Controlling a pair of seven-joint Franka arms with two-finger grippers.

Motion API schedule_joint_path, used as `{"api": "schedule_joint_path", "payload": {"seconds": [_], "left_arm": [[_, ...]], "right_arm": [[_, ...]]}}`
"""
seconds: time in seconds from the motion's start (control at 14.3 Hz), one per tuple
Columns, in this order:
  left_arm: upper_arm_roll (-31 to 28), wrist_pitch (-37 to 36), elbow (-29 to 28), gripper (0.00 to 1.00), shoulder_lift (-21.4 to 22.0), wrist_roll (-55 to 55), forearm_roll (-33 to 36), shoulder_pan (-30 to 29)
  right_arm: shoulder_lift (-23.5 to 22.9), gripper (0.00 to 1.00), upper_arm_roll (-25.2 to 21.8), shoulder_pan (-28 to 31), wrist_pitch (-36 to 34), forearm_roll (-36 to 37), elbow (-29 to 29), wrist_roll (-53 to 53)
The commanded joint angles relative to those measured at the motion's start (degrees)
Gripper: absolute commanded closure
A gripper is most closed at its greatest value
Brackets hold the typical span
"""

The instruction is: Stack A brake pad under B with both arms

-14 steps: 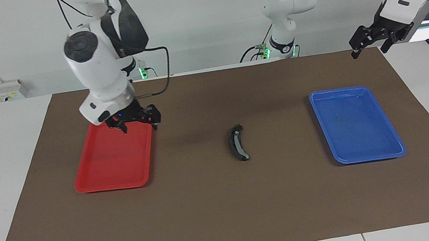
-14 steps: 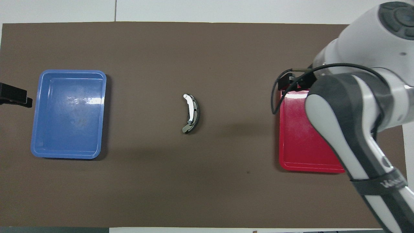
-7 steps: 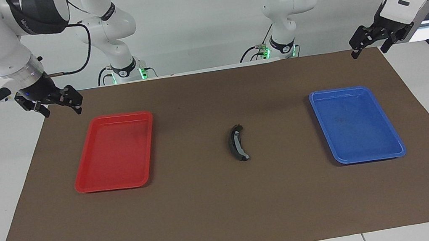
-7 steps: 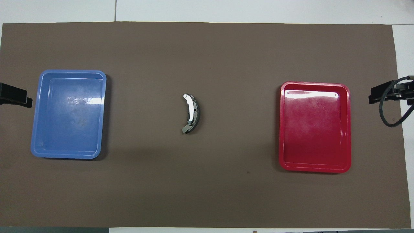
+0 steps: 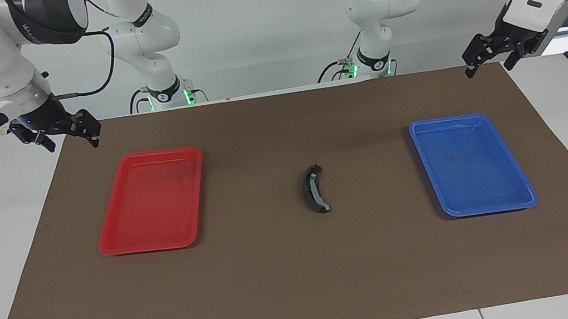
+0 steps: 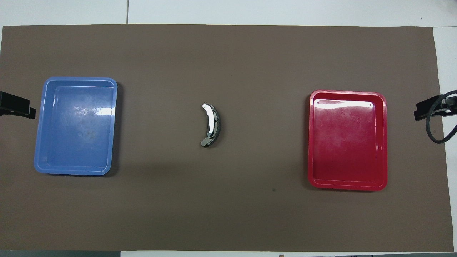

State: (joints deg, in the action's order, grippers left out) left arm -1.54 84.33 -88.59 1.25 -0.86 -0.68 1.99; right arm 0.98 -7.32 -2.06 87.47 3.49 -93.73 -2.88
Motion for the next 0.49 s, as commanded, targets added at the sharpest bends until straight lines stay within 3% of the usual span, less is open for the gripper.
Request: {"api": "schedule_joint_path", "payload": {"seconds": [0.0,0.42], "left_arm": [[0.13,-0.66,-1.32,0.00,1.39,-0.28,-0.72,-0.50],[0.13,-0.66,-1.32,0.00,1.39,-0.28,-0.72,-0.50]], "right_arm": [[2.79,0.00,-0.23,0.22,0.42,-0.23,-2.07,-1.17],[4.47,0.00,-0.15,0.22,1.11,-0.67,-1.98,-0.82]]}}
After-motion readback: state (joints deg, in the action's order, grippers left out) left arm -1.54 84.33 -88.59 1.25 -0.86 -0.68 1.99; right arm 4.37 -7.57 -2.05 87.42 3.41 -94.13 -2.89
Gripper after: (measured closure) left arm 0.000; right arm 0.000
